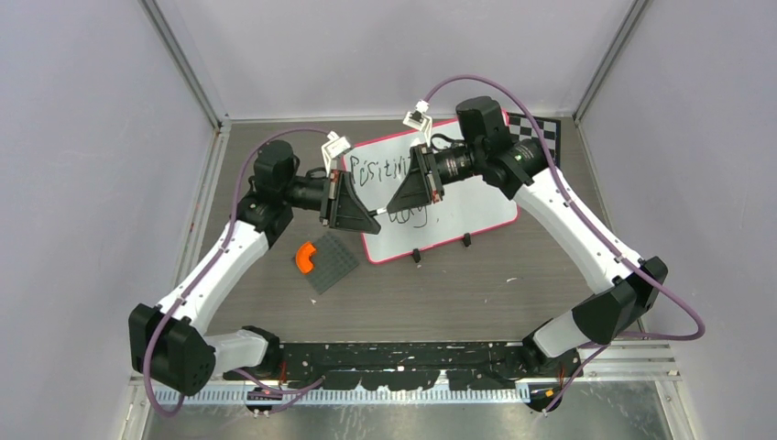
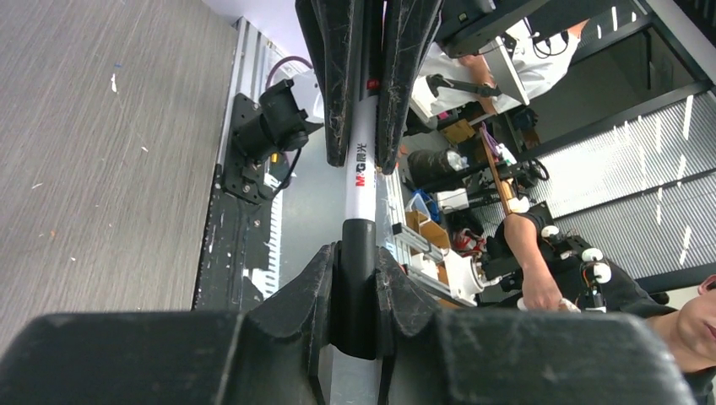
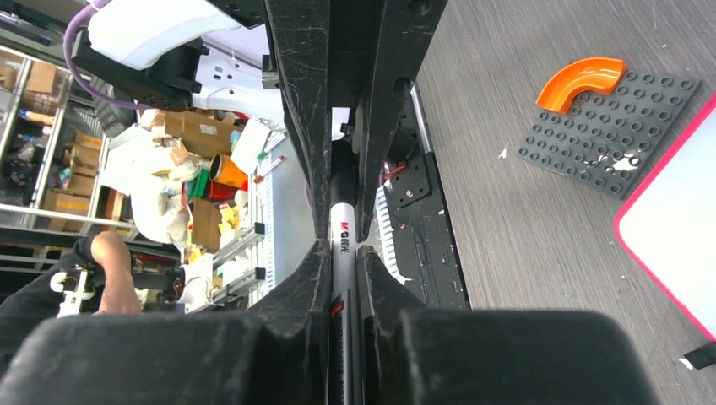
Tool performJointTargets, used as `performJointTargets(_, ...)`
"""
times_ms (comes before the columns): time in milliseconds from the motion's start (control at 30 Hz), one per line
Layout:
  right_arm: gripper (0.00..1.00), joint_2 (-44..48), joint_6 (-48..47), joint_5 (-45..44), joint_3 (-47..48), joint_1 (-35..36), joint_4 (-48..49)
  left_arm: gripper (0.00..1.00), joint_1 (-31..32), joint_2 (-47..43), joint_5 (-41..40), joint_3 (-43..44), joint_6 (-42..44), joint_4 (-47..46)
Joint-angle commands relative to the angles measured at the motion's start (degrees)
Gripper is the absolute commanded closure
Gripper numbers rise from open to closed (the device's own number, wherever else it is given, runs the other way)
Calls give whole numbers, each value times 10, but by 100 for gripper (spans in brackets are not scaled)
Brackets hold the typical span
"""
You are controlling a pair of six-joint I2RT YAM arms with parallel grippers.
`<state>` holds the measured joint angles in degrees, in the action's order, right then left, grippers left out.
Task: Write a sentence on the whiteboard
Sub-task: Close the whiteboard marker at the center of the board.
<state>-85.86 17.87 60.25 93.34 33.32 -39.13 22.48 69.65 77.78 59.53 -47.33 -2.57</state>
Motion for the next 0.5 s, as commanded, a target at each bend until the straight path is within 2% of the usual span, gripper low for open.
performJointTargets(0,81,-10,-22,-29,7,28,-10,100,2,-10,-49,41,47,-2)
performJointTargets(100,47,-5,-8,-28,15,-14,-10,100,-23,-20,-61,78,178,151)
performJointTargets(200,27,11,-1,-31,25,-67,-9,100,-65,-32,-63,97,276,256)
performJointTargets(367,25,42,7,-35,14,-140,-1,100,-205,-59,-68,94,348,311)
performJointTargets(467,24,57,7,-38,-17,-169,-2,100,-314,-55,-152,110,446,420)
